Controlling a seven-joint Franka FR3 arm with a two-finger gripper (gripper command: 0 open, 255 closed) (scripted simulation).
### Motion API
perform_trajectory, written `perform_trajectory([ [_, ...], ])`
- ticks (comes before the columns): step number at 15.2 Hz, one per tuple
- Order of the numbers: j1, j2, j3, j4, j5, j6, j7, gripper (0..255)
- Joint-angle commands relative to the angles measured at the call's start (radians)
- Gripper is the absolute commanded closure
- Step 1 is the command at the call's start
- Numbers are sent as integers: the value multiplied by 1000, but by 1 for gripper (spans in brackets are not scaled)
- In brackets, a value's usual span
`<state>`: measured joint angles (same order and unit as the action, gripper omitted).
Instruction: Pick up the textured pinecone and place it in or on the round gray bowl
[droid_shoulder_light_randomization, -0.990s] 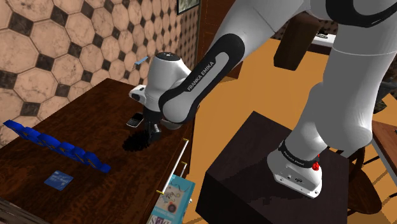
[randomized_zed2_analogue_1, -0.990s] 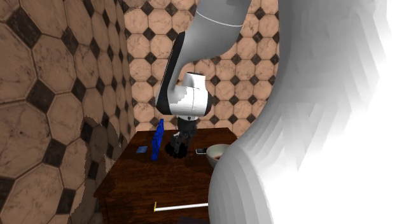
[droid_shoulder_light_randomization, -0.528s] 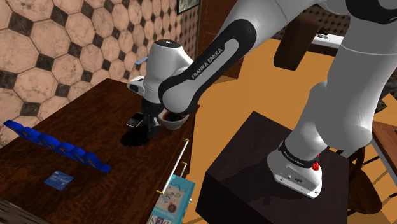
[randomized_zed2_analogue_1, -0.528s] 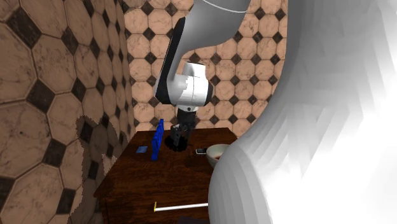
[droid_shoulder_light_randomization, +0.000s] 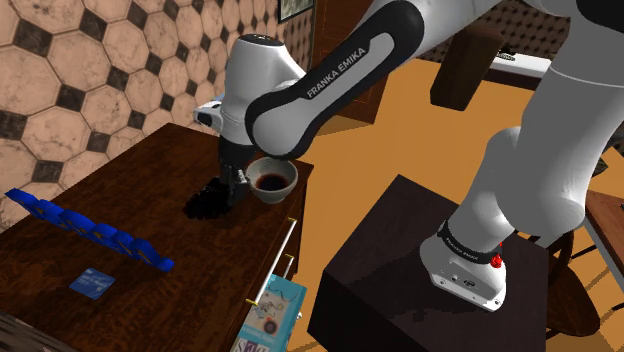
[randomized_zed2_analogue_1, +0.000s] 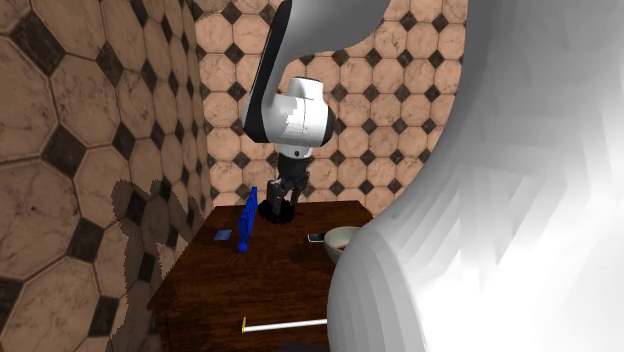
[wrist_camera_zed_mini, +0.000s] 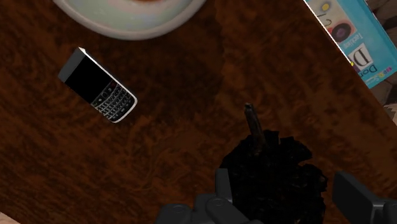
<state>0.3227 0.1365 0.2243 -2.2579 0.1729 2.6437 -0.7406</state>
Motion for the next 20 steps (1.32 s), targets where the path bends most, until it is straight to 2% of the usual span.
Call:
perform_trajectory([
  [1, -1, -23, 0, 3, 2, -25, 1, 255],
  [4, -2, -43, 0, 11, 3, -52, 3, 255],
  [12, -113, -136, -78, -64, 108, -104, -258, 255],
  [20, -215, -171, -188, -63, 155, -187, -493, 255],
])
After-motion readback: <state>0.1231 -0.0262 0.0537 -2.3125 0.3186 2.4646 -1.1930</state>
